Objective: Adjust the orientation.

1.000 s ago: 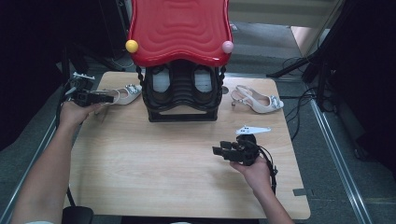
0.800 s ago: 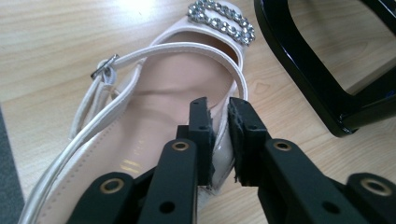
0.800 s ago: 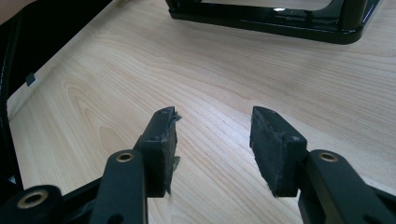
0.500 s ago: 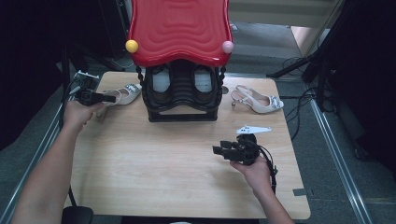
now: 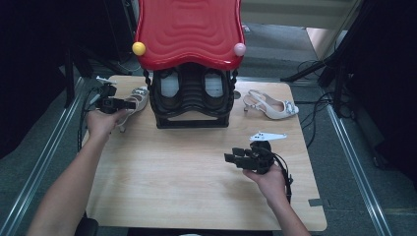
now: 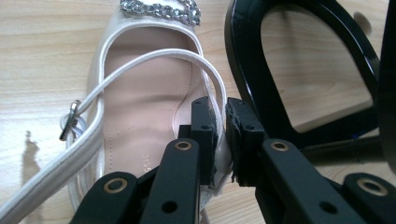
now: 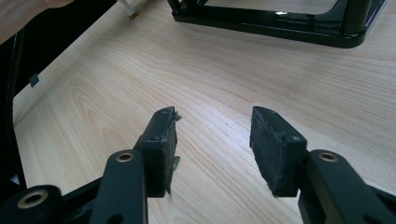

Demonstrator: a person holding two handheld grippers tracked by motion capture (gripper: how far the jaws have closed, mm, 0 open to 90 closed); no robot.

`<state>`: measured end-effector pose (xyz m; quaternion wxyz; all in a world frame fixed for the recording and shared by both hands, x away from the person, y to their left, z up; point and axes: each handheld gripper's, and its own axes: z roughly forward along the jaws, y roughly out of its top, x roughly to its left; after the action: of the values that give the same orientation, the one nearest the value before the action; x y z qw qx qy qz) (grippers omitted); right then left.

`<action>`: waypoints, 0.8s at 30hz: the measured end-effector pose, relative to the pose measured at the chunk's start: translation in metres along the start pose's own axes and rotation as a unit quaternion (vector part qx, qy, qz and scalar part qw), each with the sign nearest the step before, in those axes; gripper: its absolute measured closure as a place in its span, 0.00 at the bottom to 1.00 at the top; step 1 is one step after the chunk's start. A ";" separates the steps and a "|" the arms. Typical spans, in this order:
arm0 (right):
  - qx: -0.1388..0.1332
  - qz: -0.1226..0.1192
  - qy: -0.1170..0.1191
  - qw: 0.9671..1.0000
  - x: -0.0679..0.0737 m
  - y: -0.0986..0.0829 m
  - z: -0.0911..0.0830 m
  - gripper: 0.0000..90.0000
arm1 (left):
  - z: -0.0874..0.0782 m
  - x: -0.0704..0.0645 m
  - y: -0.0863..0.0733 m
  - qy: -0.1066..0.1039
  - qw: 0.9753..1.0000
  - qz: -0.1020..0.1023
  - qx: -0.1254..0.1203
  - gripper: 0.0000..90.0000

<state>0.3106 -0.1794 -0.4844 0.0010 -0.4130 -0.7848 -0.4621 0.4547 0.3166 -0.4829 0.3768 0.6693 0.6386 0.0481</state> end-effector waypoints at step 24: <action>0.002 -0.003 -0.003 1.000 0.000 0.000 0.000 0.58 | -0.038 -0.013 0.012 -0.013 0.999 0.028 -0.041 0.74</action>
<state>0.3106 -0.1791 -0.4846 -0.0016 -0.4120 -0.7870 -0.4591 0.4416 0.3231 -0.4438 0.4111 0.6713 0.6121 0.0758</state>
